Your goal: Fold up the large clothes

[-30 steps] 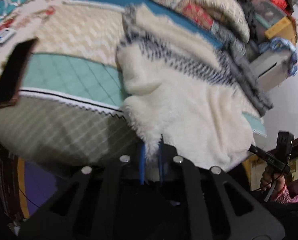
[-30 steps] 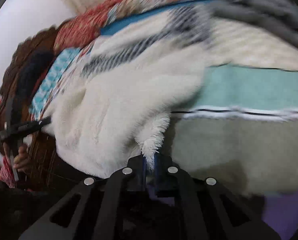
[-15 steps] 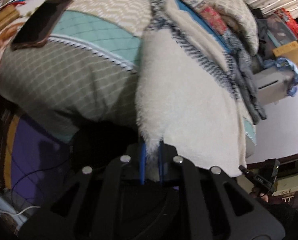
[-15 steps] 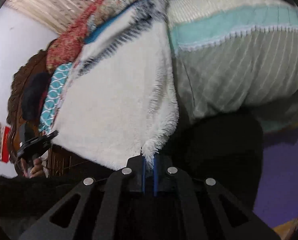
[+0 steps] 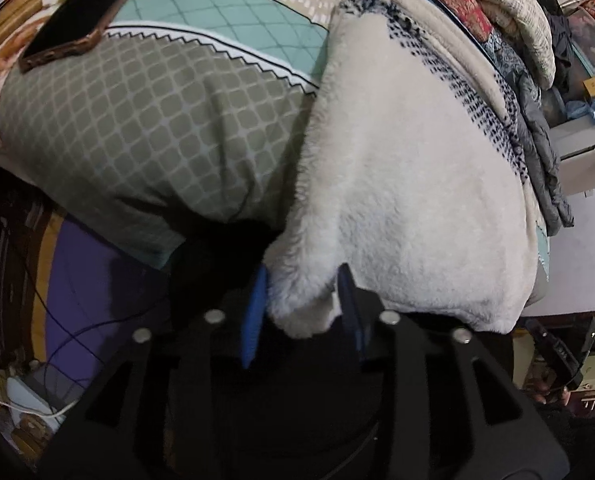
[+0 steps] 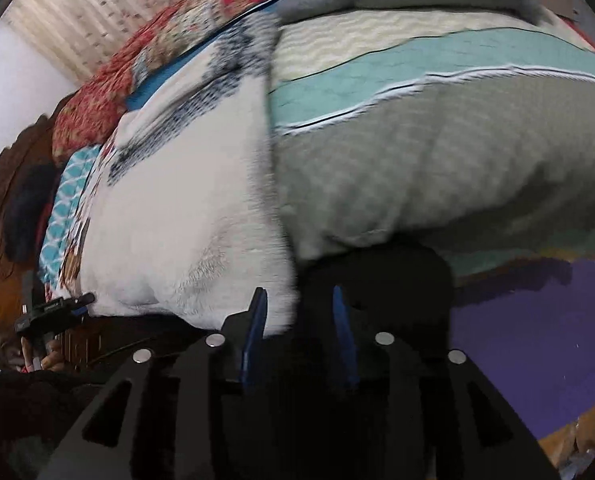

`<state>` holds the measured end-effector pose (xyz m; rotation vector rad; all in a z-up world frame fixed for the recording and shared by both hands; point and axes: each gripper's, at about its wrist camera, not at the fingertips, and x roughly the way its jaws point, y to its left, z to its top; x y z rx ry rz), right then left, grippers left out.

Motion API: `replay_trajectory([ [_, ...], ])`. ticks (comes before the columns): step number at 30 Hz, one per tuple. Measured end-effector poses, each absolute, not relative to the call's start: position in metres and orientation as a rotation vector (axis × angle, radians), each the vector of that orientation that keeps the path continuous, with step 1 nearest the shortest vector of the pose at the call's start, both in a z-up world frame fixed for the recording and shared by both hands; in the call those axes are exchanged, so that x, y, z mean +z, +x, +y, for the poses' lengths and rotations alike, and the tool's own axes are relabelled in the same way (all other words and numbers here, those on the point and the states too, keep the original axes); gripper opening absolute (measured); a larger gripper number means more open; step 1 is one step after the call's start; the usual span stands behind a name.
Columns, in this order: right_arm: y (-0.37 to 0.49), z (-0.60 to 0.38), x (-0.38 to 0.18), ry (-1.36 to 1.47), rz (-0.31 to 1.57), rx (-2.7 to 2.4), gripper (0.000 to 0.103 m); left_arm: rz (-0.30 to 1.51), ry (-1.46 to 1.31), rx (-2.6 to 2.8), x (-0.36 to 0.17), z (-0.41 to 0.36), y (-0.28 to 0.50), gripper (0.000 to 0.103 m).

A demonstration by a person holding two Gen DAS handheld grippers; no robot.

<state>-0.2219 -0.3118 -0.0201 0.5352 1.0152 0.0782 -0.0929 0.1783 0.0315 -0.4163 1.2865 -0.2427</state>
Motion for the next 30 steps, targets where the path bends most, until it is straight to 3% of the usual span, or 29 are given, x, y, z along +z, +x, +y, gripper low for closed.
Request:
replay_trajectory([
  [3, -0.217, -0.319, -0.021, 0.568, 0.991, 0.100, 0.085, 1.286, -0.431, -0.237, 0.028, 0.182, -0.088, 0.038],
  [6, -0.199, -0.310, -0.026, 0.544, 0.985, 0.141, 0.081, 1.272, -0.435, -0.232, 0.024, 0.182, -0.083, 0.055],
  [10, -0.167, -0.288, -0.043, 0.483, 1.046, 0.207, 0.078, 1.297, -0.393, -0.273, 0.014, 0.163, -0.081, 0.055],
  [11, -0.160, -0.283, -0.049, 0.478, 1.081, 0.235, 0.078, 1.299, -0.372, -0.290, 0.014, 0.158, -0.082, 0.053],
  [12, -0.154, -0.277, -0.059, 0.477, 1.140, 0.292, 0.078, 1.305, -0.351, -0.309, 0.013, 0.153, -0.084, 0.037],
  [13, -0.152, -0.275, -0.064, 0.491, 1.180, 0.319, 0.078, 1.317, -0.336, -0.332, 0.013, 0.150, -0.087, 0.028],
  [14, -0.154, -0.274, -0.070, 0.529, 1.218, 0.355, 0.083, 1.323, -0.325, -0.357, 0.014, 0.148, -0.091, 0.015],
  [15, -0.159, -0.273, -0.072, 0.541, 1.227, 0.386, 0.091, 1.317, -0.323, -0.367, 0.015, 0.148, -0.095, 0.012],
  [16, -0.163, -0.272, -0.070, 0.534, 1.227, 0.401, 0.103, 1.307, -0.336, -0.382, 0.019, 0.151, -0.099, 0.010],
  [17, -0.168, -0.273, -0.068, 0.551, 1.230, 0.420, 0.105, 1.301, -0.375, -0.400, 0.024, 0.155, -0.103, 0.010],
  [24, -0.184, -0.293, -0.001, 0.684, 1.014, 0.623, 0.106, 1.162, -0.705, -0.494, 0.079, 0.198, -0.102, 0.010],
  [30, -0.140, -0.320, 0.044, 0.811, 0.838, 0.701, 0.106, 1.067, -0.892, -0.532, 0.116, 0.208, -0.048, 0.010],
])
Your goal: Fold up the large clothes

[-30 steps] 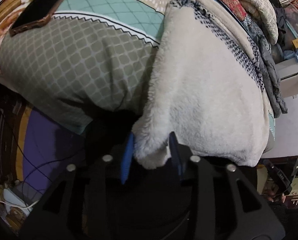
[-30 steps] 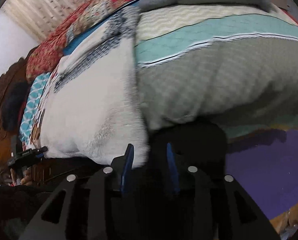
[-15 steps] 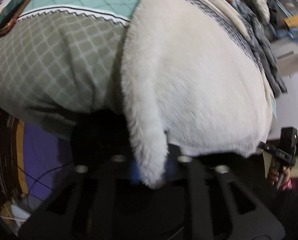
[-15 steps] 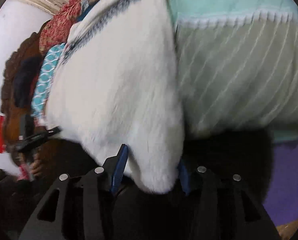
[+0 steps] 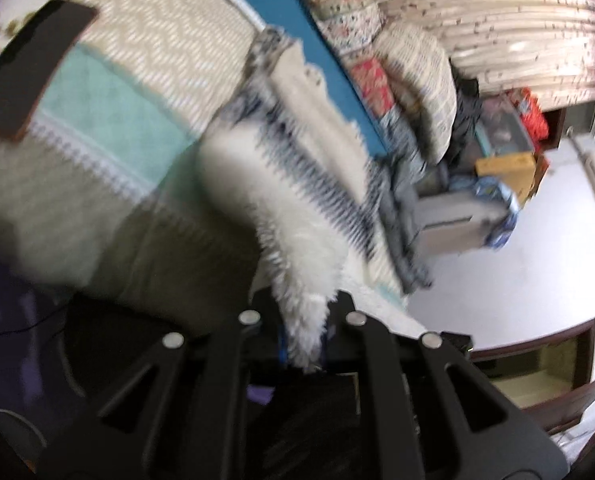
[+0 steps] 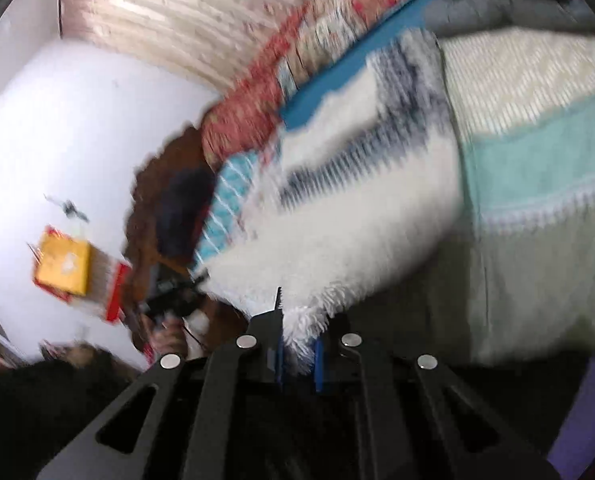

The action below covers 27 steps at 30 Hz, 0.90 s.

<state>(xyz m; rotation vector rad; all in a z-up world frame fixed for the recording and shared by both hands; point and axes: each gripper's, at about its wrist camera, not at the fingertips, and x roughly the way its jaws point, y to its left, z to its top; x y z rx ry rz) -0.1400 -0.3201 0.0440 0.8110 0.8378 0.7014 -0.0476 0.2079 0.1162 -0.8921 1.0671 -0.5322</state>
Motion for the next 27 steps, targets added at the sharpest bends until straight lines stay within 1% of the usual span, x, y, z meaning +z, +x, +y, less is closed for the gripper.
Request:
replay_trajectory([
  [2, -0.099, -0.330, 0.050, 0.886, 0.802, 0.676, 0.106, 1.091, -0.920, -0.491, 0.119, 0.199, -0.004, 0.010],
  [3, -0.075, -0.333, 0.051, 0.919, 0.790, 0.643, 0.106, 1.100, -0.916, -0.469, 0.120, 0.192, 0.014, 0.013],
  [4, -0.051, -0.338, 0.051, 0.932, 0.781, 0.584, 0.105, 1.108, -0.895, -0.439, 0.119, 0.186, 0.039, 0.020],
  [5, -0.031, -0.348, 0.048, 0.928, 0.779, 0.526, 0.103, 1.115, -0.837, -0.375, 0.115, 0.176, 0.071, 0.024],
  [7, 0.014, -0.357, 0.030, 0.930, 0.791, 0.317, 0.100, 1.131, -0.717, -0.247, 0.100, 0.169, 0.116, 0.042],
  [10, 0.065, -0.366, -0.022, 0.991, 0.931, 0.139, 0.099, 1.258, -0.644, -0.065, 0.054, 0.170, 0.161, 0.043],
  [11, 0.069, -0.369, -0.038, 1.071, 0.936, 0.136, 0.099, 1.274, -0.666, -0.055, 0.044, 0.172, 0.166, 0.044],
  [13, 0.060, -0.375, -0.042, 1.163, 0.873, 0.156, 0.099, 1.250, -0.696, -0.070, 0.044, 0.178, 0.167, 0.045],
  [16, 0.043, -0.381, -0.031, 1.130, 0.827, 0.202, 0.097, 1.199, -0.699, -0.107, 0.061, 0.191, 0.161, 0.046],
  [17, 0.034, -0.384, -0.027, 1.122, 0.810, 0.203, 0.094, 1.163, -0.721, -0.115, 0.070, 0.201, 0.155, 0.046],
  [19, 0.014, -0.393, -0.014, 1.047, 0.770, 0.143, 0.087, 1.100, -0.766, -0.122, 0.083, 0.216, 0.142, 0.046],
  [21, -0.008, -0.393, 0.006, 0.908, 0.718, 0.096, 0.084, 1.054, -0.773, -0.127, 0.095, 0.230, 0.123, 0.046],
  [23, -0.023, -0.378, 0.025, 0.779, 0.697, 0.102, 0.079, 1.043, -0.683, -0.127, 0.101, 0.227, 0.103, 0.046],
  [25, -0.021, -0.344, 0.030, 0.667, 0.721, 0.228, 0.079, 1.063, -0.562, -0.149, 0.099, 0.208, 0.092, 0.050],
  [27, -0.012, -0.291, 0.035, 0.534, 0.794, 0.371, 0.079, 1.087, -0.477, -0.191, 0.092, 0.184, 0.087, 0.053],
])
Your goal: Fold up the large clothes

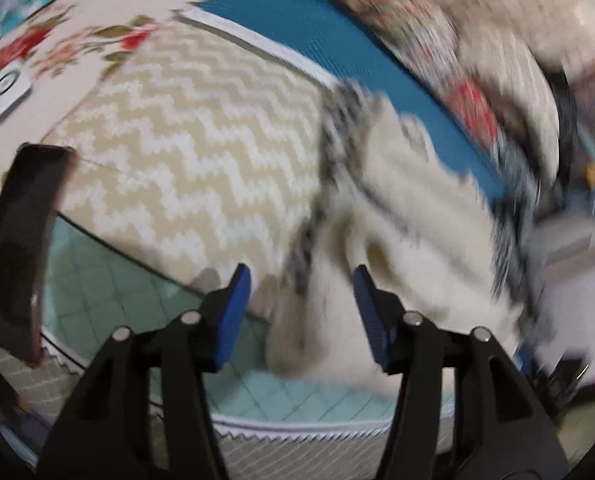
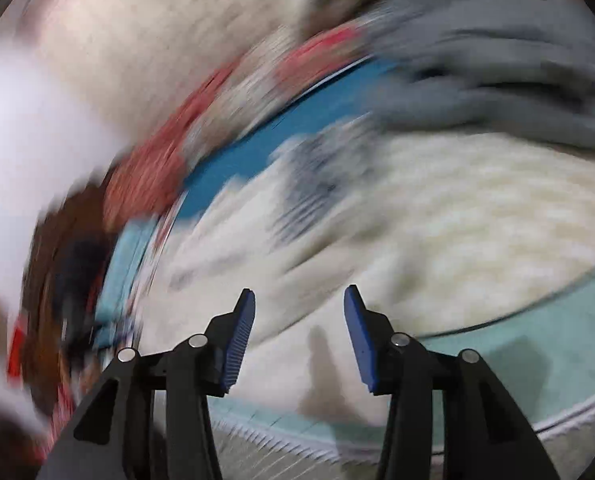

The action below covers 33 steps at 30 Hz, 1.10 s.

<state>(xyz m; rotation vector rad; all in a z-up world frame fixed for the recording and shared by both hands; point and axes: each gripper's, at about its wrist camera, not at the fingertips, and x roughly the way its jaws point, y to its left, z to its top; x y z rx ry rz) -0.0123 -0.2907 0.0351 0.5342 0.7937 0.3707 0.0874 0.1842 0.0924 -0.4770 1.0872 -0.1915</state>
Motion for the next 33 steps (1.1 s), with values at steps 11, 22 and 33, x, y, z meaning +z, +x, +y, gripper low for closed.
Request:
replay_trajectory([
  [11, 0.133, -0.090, -0.003, 0.302, 1.052, 0.537, 0.082, 1.149, -0.363, -0.186, 0.068, 0.173, 0.071, 0.008],
  [22, 0.088, -0.137, 0.028, 0.484, 0.917, 0.576, 0.080, 1.099, -0.274, -0.122, 0.089, 0.164, 0.056, 0.023],
  [33, 0.035, -0.254, 0.026, 0.486, 0.825, 0.299, 0.080, 1.062, -0.088, -0.315, 0.099, 0.072, 0.110, 0.023],
])
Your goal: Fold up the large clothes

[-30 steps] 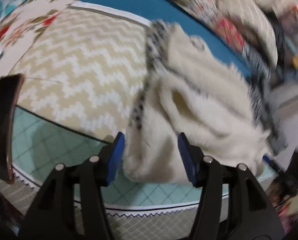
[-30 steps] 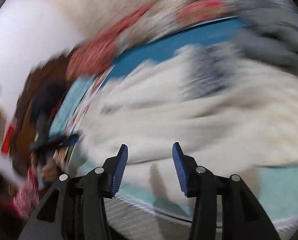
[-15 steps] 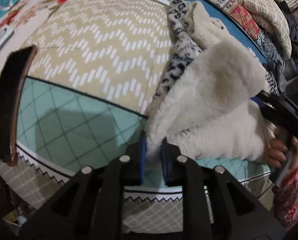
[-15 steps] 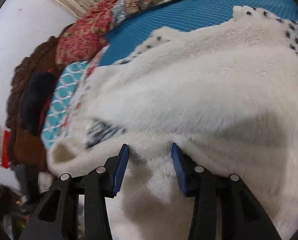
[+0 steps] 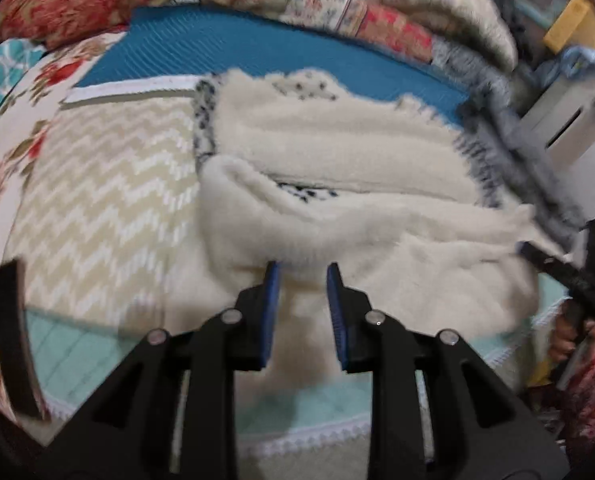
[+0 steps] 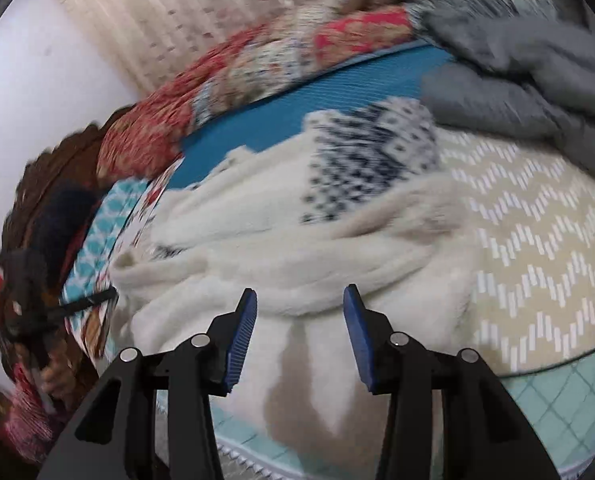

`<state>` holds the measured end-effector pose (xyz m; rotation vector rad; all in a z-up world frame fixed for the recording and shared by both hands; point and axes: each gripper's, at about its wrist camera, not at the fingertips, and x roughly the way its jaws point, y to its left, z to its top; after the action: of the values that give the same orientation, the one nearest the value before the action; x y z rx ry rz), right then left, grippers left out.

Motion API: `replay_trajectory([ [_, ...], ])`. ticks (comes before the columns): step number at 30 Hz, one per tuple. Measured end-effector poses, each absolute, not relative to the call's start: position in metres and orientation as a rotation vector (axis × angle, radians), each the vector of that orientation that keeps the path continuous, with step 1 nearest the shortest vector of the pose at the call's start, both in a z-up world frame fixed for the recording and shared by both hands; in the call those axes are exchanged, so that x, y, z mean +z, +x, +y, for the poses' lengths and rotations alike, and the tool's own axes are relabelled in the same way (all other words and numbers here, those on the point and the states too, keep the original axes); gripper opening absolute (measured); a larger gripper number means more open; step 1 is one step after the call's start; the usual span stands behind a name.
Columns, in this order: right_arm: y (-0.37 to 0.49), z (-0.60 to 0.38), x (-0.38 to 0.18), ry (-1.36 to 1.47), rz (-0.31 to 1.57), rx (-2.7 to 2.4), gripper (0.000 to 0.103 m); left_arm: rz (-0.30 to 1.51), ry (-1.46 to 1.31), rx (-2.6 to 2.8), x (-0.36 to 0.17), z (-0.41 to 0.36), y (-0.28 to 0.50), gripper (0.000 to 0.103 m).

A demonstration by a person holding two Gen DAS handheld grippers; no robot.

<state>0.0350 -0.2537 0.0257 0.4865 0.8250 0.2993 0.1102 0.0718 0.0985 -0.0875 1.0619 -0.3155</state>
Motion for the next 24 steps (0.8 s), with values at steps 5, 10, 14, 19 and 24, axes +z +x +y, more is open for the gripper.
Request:
replay_trajectory([
  [5, 0.073, -0.280, -0.026, 0.649, 0.929, 0.226, 0.080, 1.236, -0.336, -0.152, 0.033, 0.115, 0.175, 0.005],
  [10, 0.061, -0.281, -0.003, 0.583, 0.920, 0.285, 0.080, 1.205, -0.207, -0.174, 0.062, 0.102, 0.156, 0.004],
  [14, 0.040, -0.287, 0.035, 0.511, 0.863, 0.387, 0.080, 1.147, -0.230, -0.217, 0.092, 0.117, 0.136, 0.005],
  [19, 0.085, -0.280, 0.090, 0.378, 0.809, 0.381, 0.078, 1.067, -0.333, -0.252, 0.128, 0.121, 0.157, 0.005],
  [24, 0.200, -0.263, 0.098, 0.318, 0.834, 0.318, 0.075, 1.061, -0.202, -0.258, 0.145, 0.066, 0.233, 0.027],
])
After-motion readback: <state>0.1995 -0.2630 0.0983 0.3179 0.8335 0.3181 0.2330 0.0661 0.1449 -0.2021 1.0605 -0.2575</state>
